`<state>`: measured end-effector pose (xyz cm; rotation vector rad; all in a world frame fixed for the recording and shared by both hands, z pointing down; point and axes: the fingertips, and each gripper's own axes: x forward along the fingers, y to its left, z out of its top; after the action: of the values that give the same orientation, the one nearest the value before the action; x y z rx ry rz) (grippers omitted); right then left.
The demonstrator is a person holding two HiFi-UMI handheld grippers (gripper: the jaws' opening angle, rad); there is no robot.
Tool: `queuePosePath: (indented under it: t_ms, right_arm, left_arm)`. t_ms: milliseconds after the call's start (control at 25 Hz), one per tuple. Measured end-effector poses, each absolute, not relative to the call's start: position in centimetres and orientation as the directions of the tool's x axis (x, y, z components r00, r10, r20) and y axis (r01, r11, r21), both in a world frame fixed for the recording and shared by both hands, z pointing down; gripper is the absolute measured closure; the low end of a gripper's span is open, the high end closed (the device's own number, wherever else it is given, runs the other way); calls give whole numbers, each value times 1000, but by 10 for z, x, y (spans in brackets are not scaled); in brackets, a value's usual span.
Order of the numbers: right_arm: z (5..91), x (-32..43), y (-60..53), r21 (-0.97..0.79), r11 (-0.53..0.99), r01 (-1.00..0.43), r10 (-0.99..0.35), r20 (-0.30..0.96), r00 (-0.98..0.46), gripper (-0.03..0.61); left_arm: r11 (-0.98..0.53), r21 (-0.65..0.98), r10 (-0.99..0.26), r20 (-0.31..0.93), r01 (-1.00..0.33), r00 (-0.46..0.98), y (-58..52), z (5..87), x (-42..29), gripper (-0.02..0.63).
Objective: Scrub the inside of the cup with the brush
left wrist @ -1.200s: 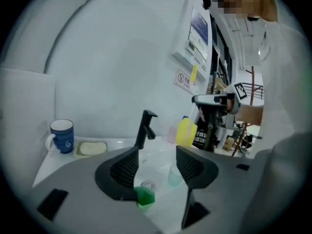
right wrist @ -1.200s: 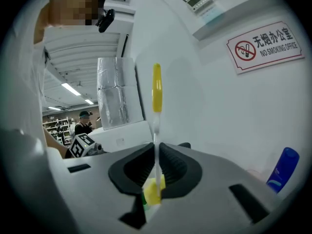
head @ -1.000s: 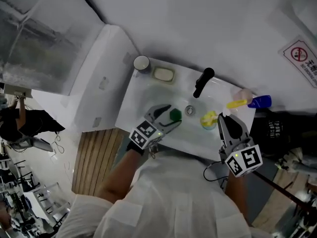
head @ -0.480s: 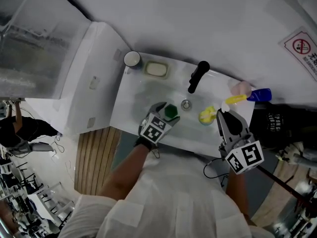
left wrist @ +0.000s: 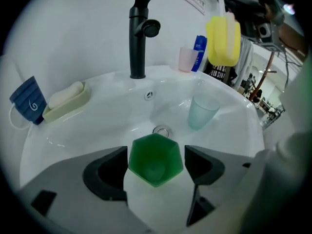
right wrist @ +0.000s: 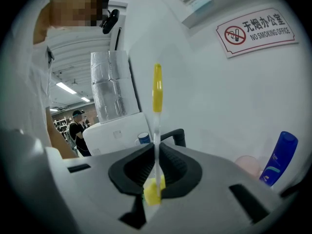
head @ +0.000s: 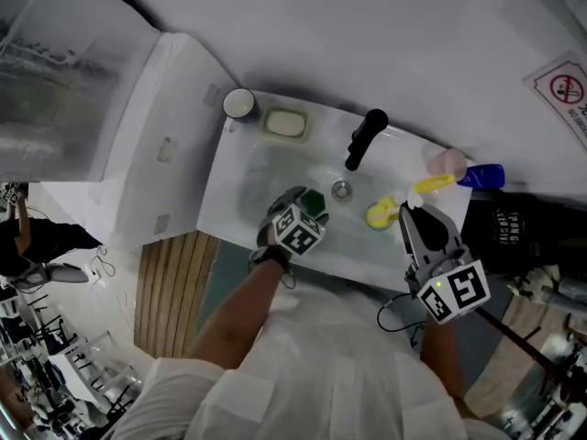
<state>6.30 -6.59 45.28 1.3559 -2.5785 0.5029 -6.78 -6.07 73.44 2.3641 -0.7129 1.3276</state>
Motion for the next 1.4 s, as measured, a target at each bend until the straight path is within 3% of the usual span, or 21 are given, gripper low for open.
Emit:
queuePosePath:
  t_ms: [400, 640, 1400]
  right_arm:
    - [455, 66, -66, -211, 510, -834, -769, 322, -552, 548]
    - [449, 64, -71, -211, 512, -833, -774, 308, -553, 548]
    - [355, -46, -85, -167, 732, -661, -657, 85, -749, 548]
  left_arm:
    - [-830, 40, -206, 905, -556, 373, -62, 748, -70, 298]
    - [-854, 19, -228, 884, -520, 407, -58, 734, -70, 302]
    - [-909, -50, -283, 802, -413, 526, -72, 575, -68, 307]
